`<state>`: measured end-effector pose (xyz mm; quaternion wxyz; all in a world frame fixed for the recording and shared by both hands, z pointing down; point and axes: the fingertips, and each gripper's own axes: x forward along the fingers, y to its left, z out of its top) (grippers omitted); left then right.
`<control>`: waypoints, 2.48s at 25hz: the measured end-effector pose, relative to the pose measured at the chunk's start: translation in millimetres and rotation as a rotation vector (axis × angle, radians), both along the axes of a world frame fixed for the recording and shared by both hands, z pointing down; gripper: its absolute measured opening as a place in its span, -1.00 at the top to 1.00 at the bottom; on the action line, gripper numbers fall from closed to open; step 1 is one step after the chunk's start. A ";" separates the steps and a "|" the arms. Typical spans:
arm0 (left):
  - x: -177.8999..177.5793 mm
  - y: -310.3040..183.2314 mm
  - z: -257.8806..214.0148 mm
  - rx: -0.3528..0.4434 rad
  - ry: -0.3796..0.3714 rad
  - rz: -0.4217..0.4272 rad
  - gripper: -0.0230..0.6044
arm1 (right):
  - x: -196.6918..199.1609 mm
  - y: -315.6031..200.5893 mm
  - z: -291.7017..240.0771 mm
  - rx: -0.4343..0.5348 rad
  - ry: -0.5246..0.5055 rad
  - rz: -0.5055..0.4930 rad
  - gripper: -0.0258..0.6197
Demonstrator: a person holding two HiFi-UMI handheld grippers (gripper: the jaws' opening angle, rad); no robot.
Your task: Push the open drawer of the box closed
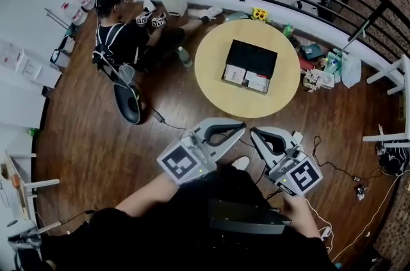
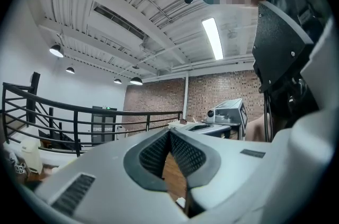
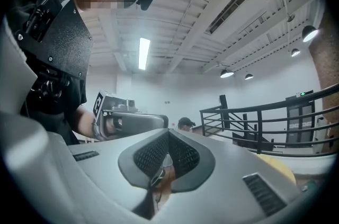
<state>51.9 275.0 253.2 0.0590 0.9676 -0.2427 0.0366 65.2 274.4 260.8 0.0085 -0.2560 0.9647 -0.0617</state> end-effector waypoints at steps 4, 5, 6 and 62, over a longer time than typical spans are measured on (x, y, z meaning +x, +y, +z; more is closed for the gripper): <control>-26.0 -22.8 -1.5 -0.006 0.011 0.017 0.86 | -26.6 -23.2 1.4 -0.012 0.016 0.005 0.90; -34.8 -29.1 -3.1 -0.006 0.011 0.024 0.86 | -35.9 -30.5 -0.2 -0.014 0.019 0.009 0.90; -44.0 -35.5 -4.6 -0.005 0.011 0.032 0.86 | -45.4 -38.1 -2.2 -0.017 0.020 0.015 0.90; 41.3 -260.8 43.5 0.056 -0.029 -0.070 0.86 | 50.7 -260.6 47.8 -0.078 -0.013 -0.049 0.90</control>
